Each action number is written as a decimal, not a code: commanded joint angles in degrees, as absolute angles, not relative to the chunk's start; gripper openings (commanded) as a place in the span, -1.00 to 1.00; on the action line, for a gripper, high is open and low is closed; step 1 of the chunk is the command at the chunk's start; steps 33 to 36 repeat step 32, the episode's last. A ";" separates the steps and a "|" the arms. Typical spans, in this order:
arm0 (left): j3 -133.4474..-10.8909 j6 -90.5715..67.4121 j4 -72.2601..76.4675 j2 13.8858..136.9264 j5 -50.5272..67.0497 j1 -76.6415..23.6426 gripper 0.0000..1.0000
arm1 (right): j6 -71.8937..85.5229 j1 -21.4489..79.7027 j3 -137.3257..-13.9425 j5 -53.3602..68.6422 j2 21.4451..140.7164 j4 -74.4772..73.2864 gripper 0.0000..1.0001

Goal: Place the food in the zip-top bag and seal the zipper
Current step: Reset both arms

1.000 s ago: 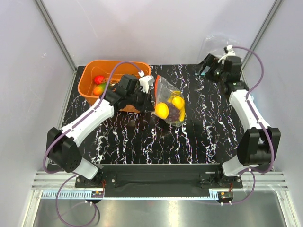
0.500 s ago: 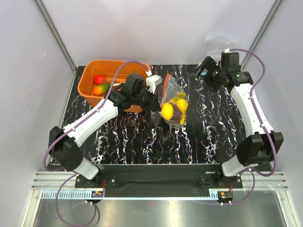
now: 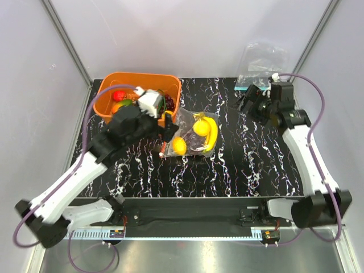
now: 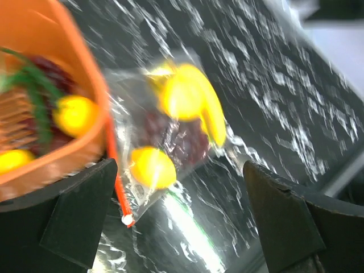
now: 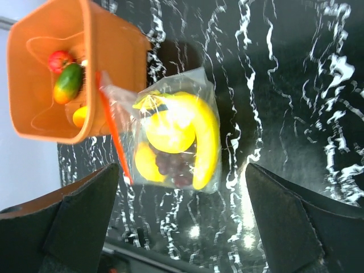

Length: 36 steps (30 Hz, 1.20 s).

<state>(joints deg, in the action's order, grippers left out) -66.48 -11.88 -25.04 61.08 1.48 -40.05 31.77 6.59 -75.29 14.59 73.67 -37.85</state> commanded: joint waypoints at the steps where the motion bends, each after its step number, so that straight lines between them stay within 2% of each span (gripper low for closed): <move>1: -62.23 -13.44 -20.30 55.56 -10.79 -39.99 0.98 | 25.93 6.50 -70.94 13.89 64.45 -30.41 0.99; 7: -59.08 -18.88 -25.05 49.58 -15.55 -39.90 0.98 | 23.56 6.50 -67.86 10.28 59.70 -35.68 1.00; 10: -56.18 -24.95 -25.05 45.98 -17.67 -39.82 0.98 | 22.33 6.50 -63.29 9.85 53.54 -32.71 0.99; 15: -49.76 -31.19 -21.02 41.58 -13.37 -39.90 0.98 | 21.18 6.50 -52.13 9.14 41.95 -25.14 1.00; 20: -44.21 -30.85 -14.15 37.45 -7.30 -39.90 0.98 | 26.97 6.50 -49.58 8.34 40.78 -29.17 0.99; 36: -41.57 -32.70 -15.29 34.98 -9.14 -39.90 0.98 | 29.26 6.50 -47.99 8.88 40.34 -29.62 0.99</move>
